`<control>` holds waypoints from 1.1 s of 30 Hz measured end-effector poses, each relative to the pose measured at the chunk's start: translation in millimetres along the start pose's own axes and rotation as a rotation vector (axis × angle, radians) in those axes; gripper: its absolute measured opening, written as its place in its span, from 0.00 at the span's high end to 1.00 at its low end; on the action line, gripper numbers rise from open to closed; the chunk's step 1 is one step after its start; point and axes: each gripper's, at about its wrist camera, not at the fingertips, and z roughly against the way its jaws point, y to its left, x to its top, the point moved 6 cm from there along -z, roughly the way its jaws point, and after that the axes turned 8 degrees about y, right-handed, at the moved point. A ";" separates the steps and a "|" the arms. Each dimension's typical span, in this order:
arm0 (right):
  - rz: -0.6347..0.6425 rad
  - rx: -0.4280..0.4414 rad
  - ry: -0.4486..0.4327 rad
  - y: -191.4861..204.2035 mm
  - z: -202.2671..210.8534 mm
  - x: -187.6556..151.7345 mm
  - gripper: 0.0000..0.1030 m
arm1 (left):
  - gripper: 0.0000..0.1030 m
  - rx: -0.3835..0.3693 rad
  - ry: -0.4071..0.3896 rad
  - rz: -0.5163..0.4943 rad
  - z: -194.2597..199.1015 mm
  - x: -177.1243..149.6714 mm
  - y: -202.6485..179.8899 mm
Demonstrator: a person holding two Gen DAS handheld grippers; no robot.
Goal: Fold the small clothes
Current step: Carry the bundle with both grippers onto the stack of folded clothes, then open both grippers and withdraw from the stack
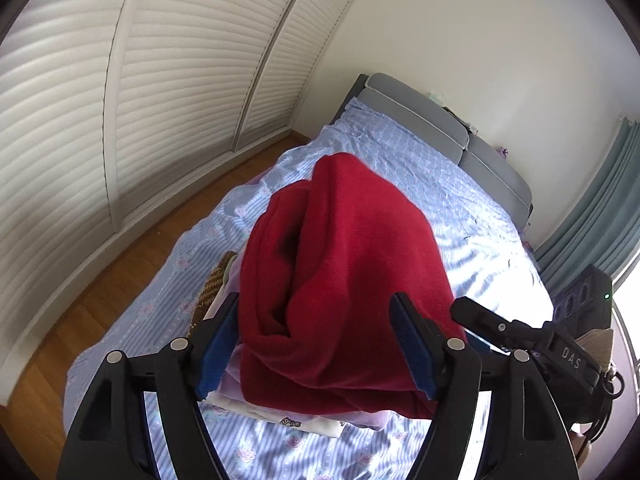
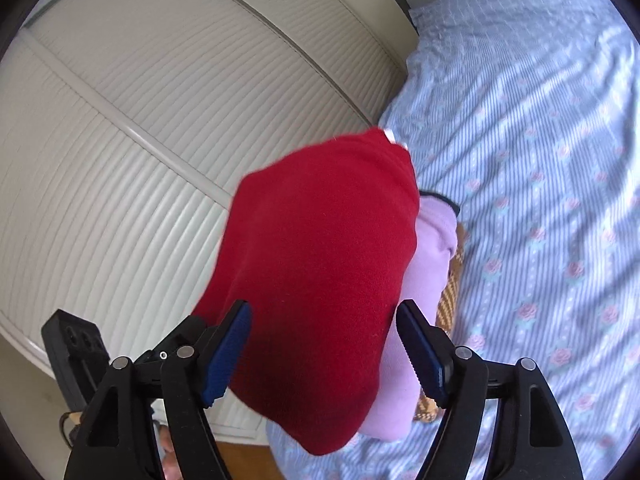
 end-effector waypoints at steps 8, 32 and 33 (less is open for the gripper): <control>0.077 -0.055 -0.059 10.4 39.3 0.5 0.18 | 0.23 0.052 -0.058 -0.035 29.0 -7.9 -25.9; 0.265 -0.394 -0.361 -53.5 336.6 -143.1 0.15 | 0.12 0.089 -0.140 -0.360 120.0 -195.2 -261.2; 0.264 -0.412 -0.376 -60.2 352.2 -150.6 0.14 | 0.12 0.077 -0.140 -0.369 121.4 -203.1 -272.5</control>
